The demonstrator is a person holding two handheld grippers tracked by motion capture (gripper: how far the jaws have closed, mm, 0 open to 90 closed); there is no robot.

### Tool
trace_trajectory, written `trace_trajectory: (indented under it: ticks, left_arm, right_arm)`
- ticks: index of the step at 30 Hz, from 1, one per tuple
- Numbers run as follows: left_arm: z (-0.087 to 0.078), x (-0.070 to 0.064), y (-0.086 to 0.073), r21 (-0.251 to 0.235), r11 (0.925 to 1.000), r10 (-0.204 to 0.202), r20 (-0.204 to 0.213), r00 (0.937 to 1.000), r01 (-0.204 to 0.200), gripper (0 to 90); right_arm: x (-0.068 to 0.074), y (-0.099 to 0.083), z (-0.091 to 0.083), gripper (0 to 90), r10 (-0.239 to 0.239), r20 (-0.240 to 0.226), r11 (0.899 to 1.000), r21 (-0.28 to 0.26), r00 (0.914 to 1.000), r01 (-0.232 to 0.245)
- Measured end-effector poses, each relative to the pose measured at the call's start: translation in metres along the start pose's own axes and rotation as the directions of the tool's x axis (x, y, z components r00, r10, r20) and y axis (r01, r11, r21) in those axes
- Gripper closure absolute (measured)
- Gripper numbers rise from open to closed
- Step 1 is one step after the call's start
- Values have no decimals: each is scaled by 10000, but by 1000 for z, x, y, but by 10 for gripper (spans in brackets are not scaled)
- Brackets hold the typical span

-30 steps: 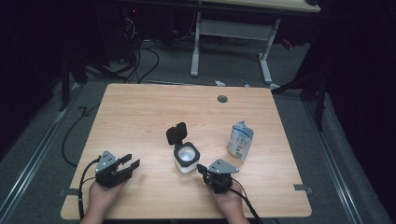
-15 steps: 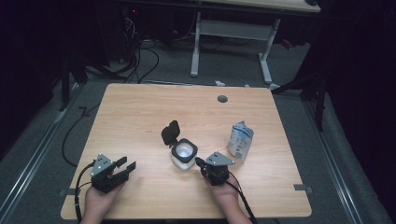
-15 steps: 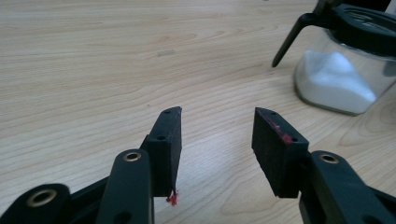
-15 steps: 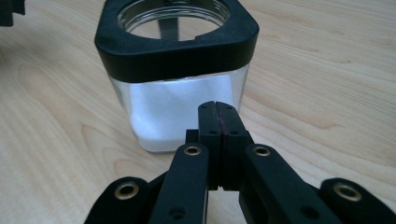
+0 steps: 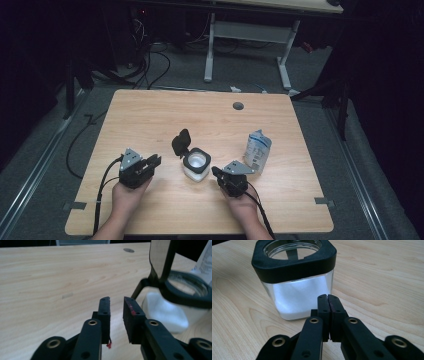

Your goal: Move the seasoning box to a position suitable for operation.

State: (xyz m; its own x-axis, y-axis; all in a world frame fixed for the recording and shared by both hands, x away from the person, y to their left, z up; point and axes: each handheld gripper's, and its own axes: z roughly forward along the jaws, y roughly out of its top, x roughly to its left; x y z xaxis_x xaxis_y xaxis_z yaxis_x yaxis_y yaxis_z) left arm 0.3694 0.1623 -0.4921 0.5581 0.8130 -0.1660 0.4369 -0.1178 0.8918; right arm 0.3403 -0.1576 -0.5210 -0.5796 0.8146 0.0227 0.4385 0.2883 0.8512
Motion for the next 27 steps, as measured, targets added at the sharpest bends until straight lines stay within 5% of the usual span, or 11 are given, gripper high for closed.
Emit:
trace_trajectory:
  ticks: [6, 27]
  left_arm:
    - [14, -4, 16, -71, 9999, -142, 15, 9999, 142, 898]
    - [32, -23, 38, -161, 9996, 261, 524, 9983, -253, 900]
  right_arm:
    - [1, 1, 1, 899, -116, -9, 9999, -64, 9999, 116]
    - [2, 2, 2, 898, -207, -308, 9997, -169, 9993, 202]
